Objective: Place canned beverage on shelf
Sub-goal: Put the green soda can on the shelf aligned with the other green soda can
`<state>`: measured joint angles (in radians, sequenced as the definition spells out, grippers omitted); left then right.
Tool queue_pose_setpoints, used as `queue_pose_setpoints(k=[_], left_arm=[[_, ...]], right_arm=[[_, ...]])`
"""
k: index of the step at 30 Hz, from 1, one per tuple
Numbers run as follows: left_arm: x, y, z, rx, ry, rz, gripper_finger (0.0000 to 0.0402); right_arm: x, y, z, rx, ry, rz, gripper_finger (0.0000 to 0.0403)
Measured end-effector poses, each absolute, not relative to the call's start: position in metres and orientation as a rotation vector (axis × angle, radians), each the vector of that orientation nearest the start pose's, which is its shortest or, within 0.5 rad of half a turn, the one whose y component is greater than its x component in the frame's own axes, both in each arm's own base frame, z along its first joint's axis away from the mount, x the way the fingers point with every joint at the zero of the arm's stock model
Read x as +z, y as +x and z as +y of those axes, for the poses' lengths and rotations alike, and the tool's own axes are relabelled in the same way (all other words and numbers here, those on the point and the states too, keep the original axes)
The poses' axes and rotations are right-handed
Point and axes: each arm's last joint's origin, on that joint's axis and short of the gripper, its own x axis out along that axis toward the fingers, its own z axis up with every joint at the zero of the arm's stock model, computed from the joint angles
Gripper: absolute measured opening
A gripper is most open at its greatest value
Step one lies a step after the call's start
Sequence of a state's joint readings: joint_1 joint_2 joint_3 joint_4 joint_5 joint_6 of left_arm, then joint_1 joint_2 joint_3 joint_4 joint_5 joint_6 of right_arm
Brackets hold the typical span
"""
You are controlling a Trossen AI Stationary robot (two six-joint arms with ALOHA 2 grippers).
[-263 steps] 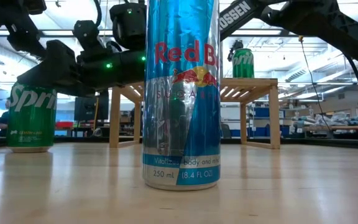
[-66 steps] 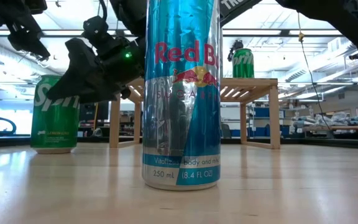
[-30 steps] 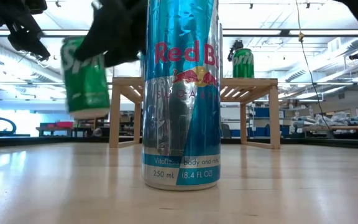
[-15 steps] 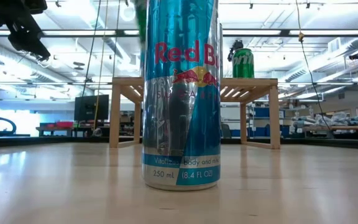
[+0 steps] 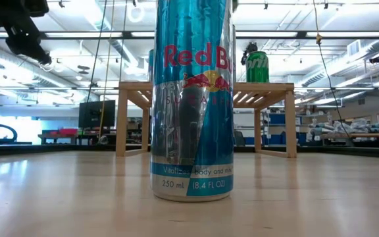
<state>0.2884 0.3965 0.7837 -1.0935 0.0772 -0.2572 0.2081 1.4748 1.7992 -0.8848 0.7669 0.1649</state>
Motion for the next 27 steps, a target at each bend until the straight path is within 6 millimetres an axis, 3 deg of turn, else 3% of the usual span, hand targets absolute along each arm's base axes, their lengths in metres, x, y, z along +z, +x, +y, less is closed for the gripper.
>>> queue_pose_setpoints(k=[7,16,22,27], left_arm=[[0.29,0.052,0.013,0.299,-0.395,0.672,0.0373],[0.29,0.052,0.013,0.303,-0.406,0.671,0.0373],[0.287,0.05,0.012,0.314,-0.426,0.709,0.0373],[0.288,0.05,0.013,0.312,-0.424,0.696,0.0373]], right_arm=[[0.464,0.237,0.028,-0.661,-0.044,0.484,0.0295],[0.465,0.21,0.023,-0.686,-0.027,0.532,0.0294],[0.453,0.191,0.019,-0.696,-0.012,0.546,0.0294],[0.432,0.173,0.015,-0.696,-0.004,0.55,0.0296]])
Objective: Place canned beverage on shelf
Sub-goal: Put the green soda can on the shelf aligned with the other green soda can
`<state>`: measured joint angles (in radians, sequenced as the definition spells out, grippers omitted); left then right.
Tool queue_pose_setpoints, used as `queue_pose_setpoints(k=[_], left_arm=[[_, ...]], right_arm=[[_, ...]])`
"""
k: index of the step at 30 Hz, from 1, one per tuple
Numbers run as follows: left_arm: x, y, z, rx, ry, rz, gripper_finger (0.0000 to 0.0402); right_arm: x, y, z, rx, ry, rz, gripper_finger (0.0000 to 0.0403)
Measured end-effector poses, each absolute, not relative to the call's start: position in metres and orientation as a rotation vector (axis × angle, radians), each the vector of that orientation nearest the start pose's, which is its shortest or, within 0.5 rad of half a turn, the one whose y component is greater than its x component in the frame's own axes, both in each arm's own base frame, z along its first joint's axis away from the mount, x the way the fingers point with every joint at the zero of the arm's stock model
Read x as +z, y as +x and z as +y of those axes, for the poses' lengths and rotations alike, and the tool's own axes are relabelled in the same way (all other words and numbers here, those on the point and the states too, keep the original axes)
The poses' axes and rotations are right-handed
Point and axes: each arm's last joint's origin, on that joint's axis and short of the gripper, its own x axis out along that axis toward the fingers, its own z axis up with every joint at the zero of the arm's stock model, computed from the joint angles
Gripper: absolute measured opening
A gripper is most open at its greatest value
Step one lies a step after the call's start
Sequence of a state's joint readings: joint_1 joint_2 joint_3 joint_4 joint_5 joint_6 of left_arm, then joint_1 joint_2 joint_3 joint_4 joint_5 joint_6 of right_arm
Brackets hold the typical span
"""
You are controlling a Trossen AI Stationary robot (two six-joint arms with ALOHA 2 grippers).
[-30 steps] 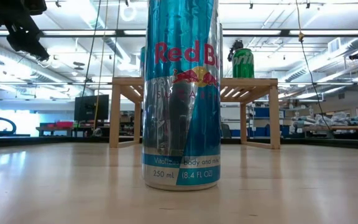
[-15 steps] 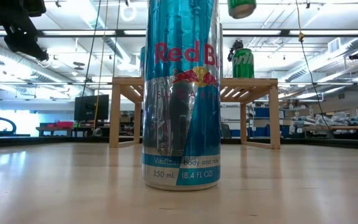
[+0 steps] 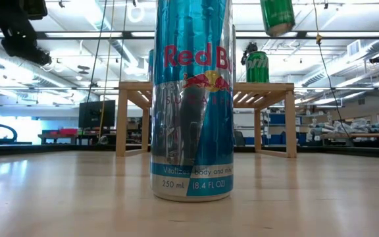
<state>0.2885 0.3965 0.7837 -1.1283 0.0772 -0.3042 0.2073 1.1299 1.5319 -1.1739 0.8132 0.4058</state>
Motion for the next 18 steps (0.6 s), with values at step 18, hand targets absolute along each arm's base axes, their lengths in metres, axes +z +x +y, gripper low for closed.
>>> queue_pose_setpoints(k=[18], left_arm=[[0.298,0.058,0.015,0.296,-0.405,0.572,0.0373]], right_arm=[[0.325,0.162,-0.007,-0.68,0.047,0.378,0.0299]])
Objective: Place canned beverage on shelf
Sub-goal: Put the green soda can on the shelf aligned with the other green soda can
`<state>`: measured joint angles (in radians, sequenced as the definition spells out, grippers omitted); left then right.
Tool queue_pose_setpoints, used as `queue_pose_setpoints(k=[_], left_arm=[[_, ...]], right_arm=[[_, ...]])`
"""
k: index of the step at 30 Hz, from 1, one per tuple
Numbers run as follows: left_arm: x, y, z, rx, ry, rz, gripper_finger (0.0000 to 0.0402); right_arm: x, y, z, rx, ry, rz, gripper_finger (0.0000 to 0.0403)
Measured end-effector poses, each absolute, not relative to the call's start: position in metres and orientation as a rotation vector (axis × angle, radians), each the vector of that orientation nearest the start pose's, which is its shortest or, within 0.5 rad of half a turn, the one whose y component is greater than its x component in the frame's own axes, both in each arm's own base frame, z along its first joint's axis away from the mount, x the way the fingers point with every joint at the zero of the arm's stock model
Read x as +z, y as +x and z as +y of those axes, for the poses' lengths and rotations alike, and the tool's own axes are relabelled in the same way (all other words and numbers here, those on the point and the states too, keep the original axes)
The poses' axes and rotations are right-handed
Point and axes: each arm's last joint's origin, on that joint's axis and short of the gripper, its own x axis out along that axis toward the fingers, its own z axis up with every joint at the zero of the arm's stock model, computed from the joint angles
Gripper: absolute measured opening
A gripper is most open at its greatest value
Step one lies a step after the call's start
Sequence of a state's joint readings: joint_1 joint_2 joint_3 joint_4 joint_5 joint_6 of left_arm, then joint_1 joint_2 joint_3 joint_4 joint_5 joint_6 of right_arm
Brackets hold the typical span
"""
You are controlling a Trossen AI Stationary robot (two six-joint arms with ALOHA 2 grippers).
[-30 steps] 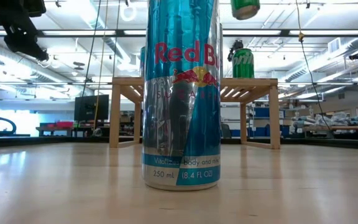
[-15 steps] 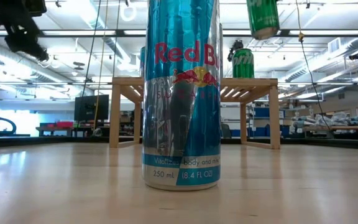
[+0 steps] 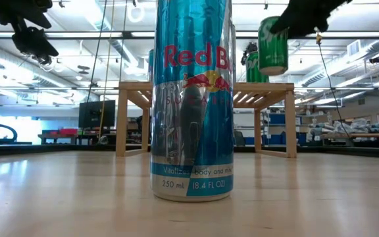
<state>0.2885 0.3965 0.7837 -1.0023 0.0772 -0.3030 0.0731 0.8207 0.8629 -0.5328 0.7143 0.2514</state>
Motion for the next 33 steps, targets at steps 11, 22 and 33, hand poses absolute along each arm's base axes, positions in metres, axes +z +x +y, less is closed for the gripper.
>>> queue_pose_setpoints(k=[11,22,33], left_arm=[[0.298,0.058,0.015,0.296,-0.405,0.572,0.0373],[0.297,0.058,0.015,0.297,-0.406,0.576,0.0373],[0.297,0.058,0.015,0.296,-0.406,0.576,0.0373]], right_arm=[[0.313,0.163,-0.04,-0.719,0.117,0.372,0.03],[0.309,0.172,-0.052,-0.679,0.127,0.414,0.0317],[0.309,0.171,-0.052,-0.676,0.125,0.417,0.0324]])
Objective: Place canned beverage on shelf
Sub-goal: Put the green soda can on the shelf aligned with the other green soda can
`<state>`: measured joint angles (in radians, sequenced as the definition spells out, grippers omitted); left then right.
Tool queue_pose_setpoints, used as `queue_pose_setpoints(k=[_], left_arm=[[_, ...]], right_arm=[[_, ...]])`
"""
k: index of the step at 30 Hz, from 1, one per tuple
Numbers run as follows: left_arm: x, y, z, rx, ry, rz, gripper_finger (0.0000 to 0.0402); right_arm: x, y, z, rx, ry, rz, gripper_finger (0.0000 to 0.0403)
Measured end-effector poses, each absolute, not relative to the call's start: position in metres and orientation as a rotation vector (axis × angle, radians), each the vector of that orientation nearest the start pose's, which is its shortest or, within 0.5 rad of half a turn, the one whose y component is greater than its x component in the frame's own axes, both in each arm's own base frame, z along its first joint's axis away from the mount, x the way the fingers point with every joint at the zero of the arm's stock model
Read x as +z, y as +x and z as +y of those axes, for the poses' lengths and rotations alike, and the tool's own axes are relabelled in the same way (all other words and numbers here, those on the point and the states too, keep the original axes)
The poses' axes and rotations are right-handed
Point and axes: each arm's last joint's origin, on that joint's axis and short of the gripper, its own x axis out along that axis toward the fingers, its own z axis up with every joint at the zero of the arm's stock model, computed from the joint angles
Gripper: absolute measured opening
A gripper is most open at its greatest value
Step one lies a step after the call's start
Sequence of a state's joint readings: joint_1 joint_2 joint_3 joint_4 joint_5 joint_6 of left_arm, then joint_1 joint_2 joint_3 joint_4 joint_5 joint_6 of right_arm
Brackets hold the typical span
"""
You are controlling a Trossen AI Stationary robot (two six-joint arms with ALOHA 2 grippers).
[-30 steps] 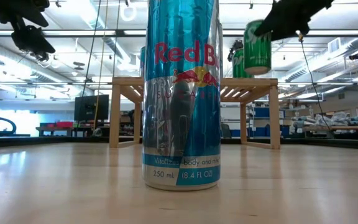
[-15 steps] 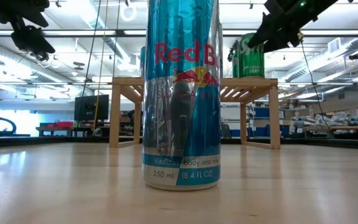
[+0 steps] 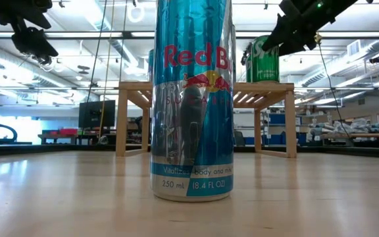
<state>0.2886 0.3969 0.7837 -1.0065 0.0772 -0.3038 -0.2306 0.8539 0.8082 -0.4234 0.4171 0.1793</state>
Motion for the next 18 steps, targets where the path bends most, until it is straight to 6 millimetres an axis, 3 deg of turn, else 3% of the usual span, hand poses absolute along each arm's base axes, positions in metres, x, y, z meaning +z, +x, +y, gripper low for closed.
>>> queue_pose_setpoints(k=[13,18], left_arm=[[0.297,0.058,0.015,0.303,-0.429,0.573,0.0373],[0.297,0.058,0.015,0.304,-0.431,0.573,0.0373]], right_arm=[[0.308,0.172,-0.051,-0.613,0.108,0.428,0.0381],[0.324,0.171,-0.05,-0.593,0.092,0.388,0.039]])
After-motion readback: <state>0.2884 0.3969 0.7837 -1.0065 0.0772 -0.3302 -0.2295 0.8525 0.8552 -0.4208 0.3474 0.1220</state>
